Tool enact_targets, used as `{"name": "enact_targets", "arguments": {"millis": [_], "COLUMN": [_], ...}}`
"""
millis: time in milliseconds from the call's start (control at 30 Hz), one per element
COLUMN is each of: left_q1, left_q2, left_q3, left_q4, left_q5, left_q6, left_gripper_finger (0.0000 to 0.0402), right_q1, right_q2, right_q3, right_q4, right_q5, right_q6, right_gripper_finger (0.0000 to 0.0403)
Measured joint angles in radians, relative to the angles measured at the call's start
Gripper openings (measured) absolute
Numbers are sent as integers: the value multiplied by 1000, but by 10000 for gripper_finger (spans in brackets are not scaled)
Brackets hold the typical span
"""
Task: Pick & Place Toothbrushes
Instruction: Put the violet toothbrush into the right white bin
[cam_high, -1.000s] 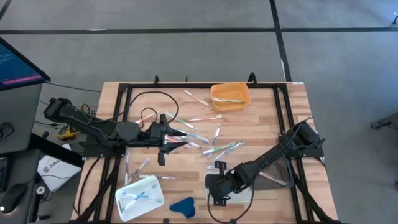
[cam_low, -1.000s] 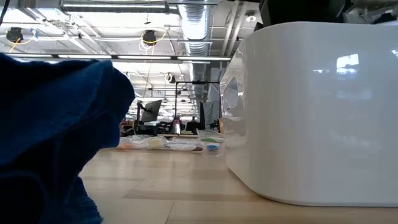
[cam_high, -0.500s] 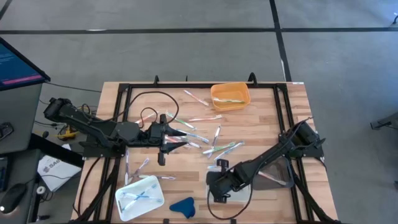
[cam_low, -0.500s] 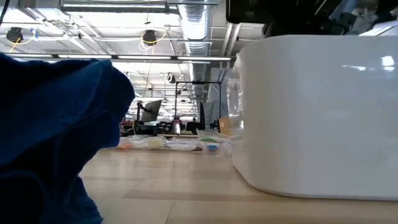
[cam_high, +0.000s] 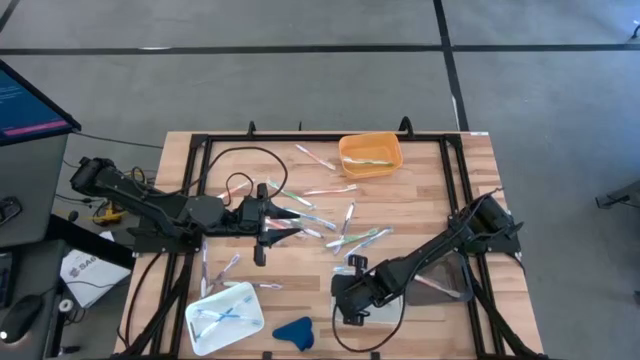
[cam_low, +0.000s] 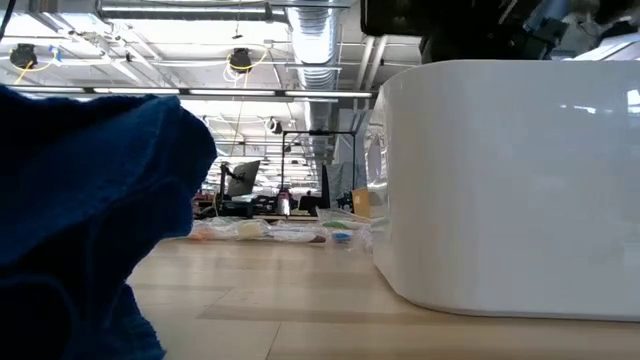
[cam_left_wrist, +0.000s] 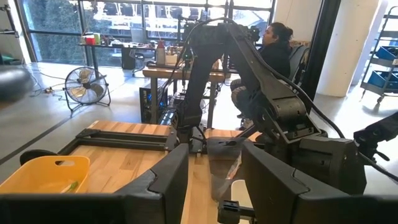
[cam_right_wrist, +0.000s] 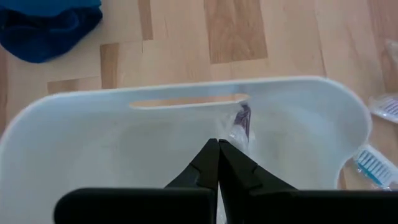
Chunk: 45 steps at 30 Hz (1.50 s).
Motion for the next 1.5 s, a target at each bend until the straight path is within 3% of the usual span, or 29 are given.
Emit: {"name": "enact_targets", "arguments": {"millis": [400,700,800,1133,1333,1500], "left_q1": [0,0,0,-21,-67,-69], "left_q2": [0,0,0,1,28,62], "left_q3": [0,0,0,0,0,0], "left_q4": [-1,-26,-30,-92,-88,-90], "left_q5": [0,0,0,-1,-1,-5], "left_q6": [0,0,0,-98,-102,-134], "left_gripper_finger": [145,145,145,145,145,145], "right_q1": [2,-10,-22,-102,-171,-240], "right_q2": [-5,-54,-85,-259,-379,-474], "right_q3": [187,221,186,-100,-181,-222], "right_q4": [-113,-102,-56,327,504,630], "right_q5": [19,247,247,-43,-186,-373], "right_q6": [-212,-366,-388,-509,-608,-698], "right_gripper_finger": [0,0,0,0,0,0]}}
